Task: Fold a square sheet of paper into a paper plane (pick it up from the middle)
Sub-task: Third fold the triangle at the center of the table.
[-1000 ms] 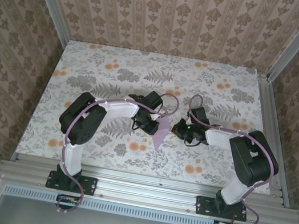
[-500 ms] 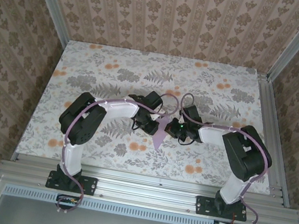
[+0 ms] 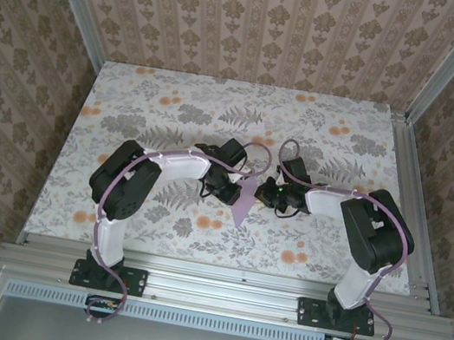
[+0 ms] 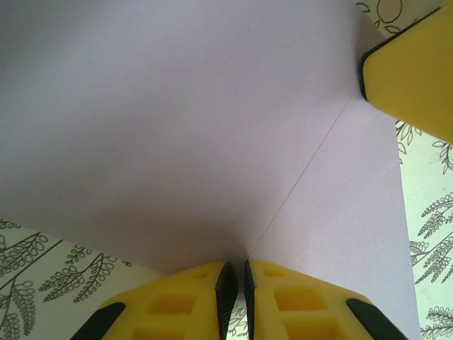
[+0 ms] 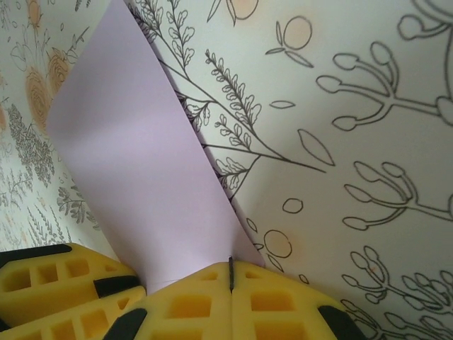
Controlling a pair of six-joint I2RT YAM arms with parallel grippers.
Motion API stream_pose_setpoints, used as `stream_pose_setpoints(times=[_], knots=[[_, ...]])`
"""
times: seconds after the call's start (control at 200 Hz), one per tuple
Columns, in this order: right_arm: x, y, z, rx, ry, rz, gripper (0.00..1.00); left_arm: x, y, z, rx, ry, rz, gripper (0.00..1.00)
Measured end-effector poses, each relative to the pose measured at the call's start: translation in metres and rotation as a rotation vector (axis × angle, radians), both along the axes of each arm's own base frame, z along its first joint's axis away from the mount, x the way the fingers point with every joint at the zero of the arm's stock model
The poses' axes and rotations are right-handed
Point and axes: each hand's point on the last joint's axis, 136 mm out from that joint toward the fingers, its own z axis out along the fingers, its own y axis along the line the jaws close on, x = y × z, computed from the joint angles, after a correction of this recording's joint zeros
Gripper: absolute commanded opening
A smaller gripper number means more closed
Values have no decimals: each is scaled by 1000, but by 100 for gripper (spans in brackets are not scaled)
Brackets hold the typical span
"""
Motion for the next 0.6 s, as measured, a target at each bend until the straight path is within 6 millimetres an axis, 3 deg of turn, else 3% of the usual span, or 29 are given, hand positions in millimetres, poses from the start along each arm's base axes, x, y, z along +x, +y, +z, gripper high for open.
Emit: stream_pose_setpoints(times=[0.18, 0.395, 0.6], knots=[[3, -5, 1, -16, 3, -5, 0, 0, 0, 0, -1, -1, 0, 18], [8, -27, 3, -91, -9, -47, 0, 0, 0, 1, -5, -5, -1, 18], [5, -33, 16, -78, -35, -51, 4, 0, -1, 2, -7, -7, -2, 19]])
